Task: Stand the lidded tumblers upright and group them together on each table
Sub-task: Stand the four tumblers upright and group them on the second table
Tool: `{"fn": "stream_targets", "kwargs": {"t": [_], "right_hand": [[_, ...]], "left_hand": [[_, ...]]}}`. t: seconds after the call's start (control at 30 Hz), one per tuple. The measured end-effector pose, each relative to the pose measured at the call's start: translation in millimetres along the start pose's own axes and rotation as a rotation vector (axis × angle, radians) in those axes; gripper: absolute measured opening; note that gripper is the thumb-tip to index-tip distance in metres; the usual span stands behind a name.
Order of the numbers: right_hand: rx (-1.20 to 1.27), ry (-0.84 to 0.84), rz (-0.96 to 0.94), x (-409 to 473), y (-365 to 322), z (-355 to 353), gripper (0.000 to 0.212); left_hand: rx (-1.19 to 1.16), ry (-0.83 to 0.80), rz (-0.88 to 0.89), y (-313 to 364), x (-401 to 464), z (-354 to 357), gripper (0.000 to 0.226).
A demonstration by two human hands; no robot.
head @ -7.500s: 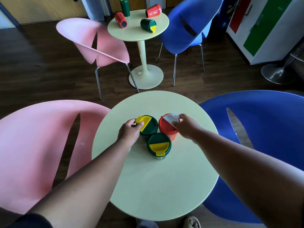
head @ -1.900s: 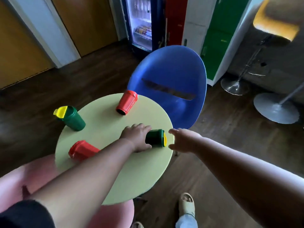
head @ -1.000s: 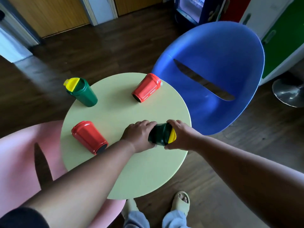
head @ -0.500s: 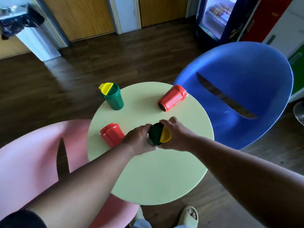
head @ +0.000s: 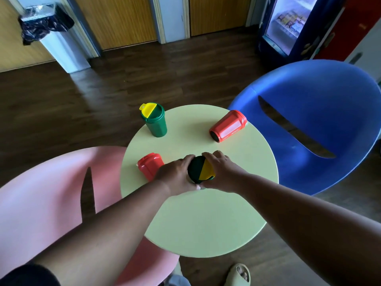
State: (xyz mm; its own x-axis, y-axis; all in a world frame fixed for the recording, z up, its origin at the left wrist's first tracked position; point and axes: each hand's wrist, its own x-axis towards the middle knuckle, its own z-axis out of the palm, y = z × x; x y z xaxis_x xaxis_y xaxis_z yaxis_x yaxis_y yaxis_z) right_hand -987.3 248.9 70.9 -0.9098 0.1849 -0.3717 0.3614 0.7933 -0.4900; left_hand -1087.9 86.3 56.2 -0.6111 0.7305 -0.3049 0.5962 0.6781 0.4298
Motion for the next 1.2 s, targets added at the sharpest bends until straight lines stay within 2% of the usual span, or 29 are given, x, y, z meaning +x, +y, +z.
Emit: {"fn": "stream_targets", "kwargs": {"t": [0.17, 0.27, 0.37, 0.43, 0.5, 0.57, 0.67, 0.77, 0.87, 0.93, 1.07, 1.2], "right_hand": [[-0.033, -0.028, 0.023, 1, -4, -3, 0.099], [-0.067, -0.043, 0.049, 3, -10, -8, 0.097], [-0.128, 0.036, 0.016, 8, -27, -15, 0.079], [-0.165, 0.098, -0.044, 15, -42, -19, 0.066], [-0.163, 0.112, -0.095, 25, -58, -19, 0.058], [-0.139, 0.094, -0.129, 36, -73, -13, 0.049], [-0.050, 0.038, -0.122, 55, -98, 1, 0.042], [0.042, -0.040, -0.032, 80, -115, 18, 0.045], [0.110, -0.122, 0.078, 104, -125, 34, 0.053], [0.138, -0.177, 0.165, 114, -132, 38, 0.055], [0.157, -0.226, 0.220, 124, -142, 44, 0.042], [0.009, -0.217, 0.124, 127, -143, 48, 0.036]], "left_hand": [[0.035, -0.015, 0.000, -4, -1, -1, 0.091], [0.088, 0.012, 0.014, -12, -4, -11, 0.081], [0.067, 0.133, -0.029, -30, -11, -27, 0.061], [-0.050, 0.263, -0.122, -47, -16, -35, 0.049], [-0.166, 0.385, -0.221, -66, -20, -40, 0.045], [-0.228, 0.438, -0.322, -83, -22, -41, 0.047], [-0.330, 0.382, -0.490, -106, -20, -36, 0.060], [-0.523, 0.219, -0.622, -121, -15, -23, 0.070], [-0.850, 0.139, -0.678, -127, -10, -12, 0.055], [-0.951, 0.125, -0.676, -131, -7, -7, 0.051], [-0.976, 0.147, -0.639, -142, -2, 1, 0.049], [-0.882, 0.216, -0.604, -147, -3, 3, 0.051]]}}
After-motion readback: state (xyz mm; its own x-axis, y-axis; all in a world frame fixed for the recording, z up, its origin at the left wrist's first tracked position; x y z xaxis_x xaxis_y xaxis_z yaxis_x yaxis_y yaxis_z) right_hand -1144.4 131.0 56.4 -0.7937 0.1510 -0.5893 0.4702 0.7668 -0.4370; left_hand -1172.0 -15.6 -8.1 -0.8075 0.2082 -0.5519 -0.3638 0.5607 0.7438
